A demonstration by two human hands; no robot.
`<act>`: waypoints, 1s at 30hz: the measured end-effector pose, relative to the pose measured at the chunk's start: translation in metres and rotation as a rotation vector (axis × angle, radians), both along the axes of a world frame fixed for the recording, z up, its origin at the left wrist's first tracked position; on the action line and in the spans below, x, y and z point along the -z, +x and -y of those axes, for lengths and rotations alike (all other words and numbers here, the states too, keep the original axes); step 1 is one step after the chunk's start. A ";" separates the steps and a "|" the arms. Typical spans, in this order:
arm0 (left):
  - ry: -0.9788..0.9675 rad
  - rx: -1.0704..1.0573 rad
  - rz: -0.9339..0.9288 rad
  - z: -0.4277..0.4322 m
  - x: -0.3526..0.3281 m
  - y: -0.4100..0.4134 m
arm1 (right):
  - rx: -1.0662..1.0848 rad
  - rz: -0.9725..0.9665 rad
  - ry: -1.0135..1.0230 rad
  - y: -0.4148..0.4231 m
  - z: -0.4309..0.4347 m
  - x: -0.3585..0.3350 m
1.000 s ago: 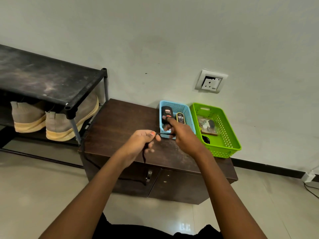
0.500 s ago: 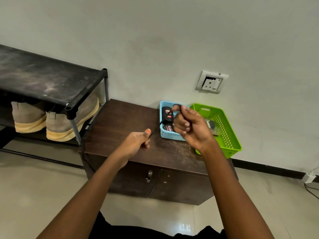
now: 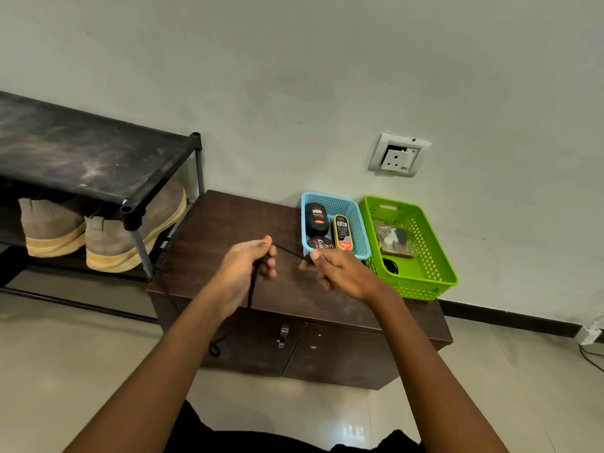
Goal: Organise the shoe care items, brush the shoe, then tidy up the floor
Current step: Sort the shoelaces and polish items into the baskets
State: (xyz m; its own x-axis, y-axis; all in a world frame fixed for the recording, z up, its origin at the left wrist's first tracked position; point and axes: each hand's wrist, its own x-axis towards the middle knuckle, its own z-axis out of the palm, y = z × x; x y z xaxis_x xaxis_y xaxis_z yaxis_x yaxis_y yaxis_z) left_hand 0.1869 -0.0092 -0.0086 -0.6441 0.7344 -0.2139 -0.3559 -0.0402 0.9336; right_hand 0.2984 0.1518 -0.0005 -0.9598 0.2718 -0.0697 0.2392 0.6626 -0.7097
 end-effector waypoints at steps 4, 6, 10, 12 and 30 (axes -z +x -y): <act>-0.172 -0.151 -0.038 -0.003 0.013 -0.004 | -0.117 0.019 -0.549 -0.002 0.009 -0.028; -0.154 -0.029 -0.102 -0.006 0.013 -0.001 | -0.154 -0.180 -0.947 -0.005 0.014 -0.036; -0.049 0.381 -0.264 -0.005 0.008 0.010 | -0.046 -0.671 -1.355 -0.014 0.010 -0.045; -0.052 0.511 -0.331 -0.004 0.005 0.015 | 0.063 -0.805 -1.383 -0.018 0.001 -0.042; -0.181 -0.180 -0.109 0.001 0.008 -0.002 | -0.163 -0.022 -0.886 0.011 -0.018 -0.034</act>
State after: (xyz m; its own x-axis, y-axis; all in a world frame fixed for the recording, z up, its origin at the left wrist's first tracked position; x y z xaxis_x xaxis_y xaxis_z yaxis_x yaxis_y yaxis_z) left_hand 0.1849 -0.0106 -0.0162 -0.7870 0.5625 -0.2535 -0.2548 0.0779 0.9638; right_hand 0.3098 0.1698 0.0336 -0.9854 -0.0120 -0.1699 0.1702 -0.1049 -0.9798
